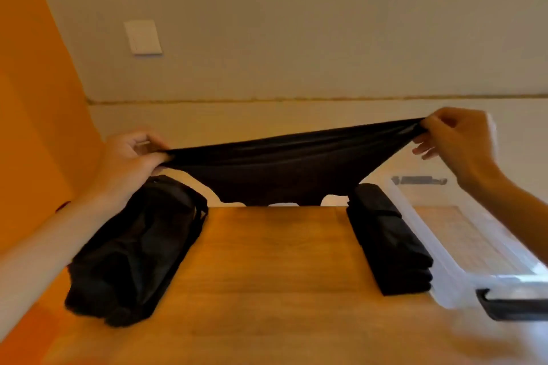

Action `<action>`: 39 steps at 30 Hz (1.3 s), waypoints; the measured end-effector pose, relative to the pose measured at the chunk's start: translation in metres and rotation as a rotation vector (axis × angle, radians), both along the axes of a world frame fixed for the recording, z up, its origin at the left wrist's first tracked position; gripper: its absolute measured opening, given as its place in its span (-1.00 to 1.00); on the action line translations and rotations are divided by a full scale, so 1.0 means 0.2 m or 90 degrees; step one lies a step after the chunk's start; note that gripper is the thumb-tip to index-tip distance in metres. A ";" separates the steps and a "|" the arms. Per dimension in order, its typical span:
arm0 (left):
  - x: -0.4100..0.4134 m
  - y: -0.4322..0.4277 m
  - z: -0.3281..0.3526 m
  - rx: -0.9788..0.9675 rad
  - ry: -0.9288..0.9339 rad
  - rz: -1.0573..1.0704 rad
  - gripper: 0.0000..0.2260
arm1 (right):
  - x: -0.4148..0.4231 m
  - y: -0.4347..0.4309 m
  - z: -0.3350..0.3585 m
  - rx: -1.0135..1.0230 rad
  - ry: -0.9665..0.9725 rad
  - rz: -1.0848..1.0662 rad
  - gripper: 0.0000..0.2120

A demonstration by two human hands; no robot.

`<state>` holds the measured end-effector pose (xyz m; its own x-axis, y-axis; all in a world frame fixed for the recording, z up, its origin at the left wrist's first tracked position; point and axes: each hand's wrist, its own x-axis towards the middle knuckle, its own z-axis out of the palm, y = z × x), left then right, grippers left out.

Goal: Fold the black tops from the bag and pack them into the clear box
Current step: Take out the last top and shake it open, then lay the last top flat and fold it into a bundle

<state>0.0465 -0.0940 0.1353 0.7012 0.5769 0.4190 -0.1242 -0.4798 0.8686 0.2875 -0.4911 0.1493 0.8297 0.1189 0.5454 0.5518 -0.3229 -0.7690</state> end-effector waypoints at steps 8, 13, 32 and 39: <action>-0.56 -0.17 -0.83 0.100 0.081 -0.055 -0.76 | -0.50 -0.35 -0.94 -0.150 0.075 0.036 -0.81; -0.81 -0.26 -1.21 0.103 0.135 -0.064 -0.61 | -0.81 -0.55 -1.32 -0.258 0.068 0.025 -0.74; -1.11 -0.48 -1.55 0.158 0.271 -0.141 -0.37 | -1.21 -0.69 -1.52 0.098 0.473 0.187 -0.65; -1.10 -0.44 -1.60 0.302 0.336 -0.159 -0.27 | -1.16 -0.73 -1.52 -0.052 0.469 0.304 -0.44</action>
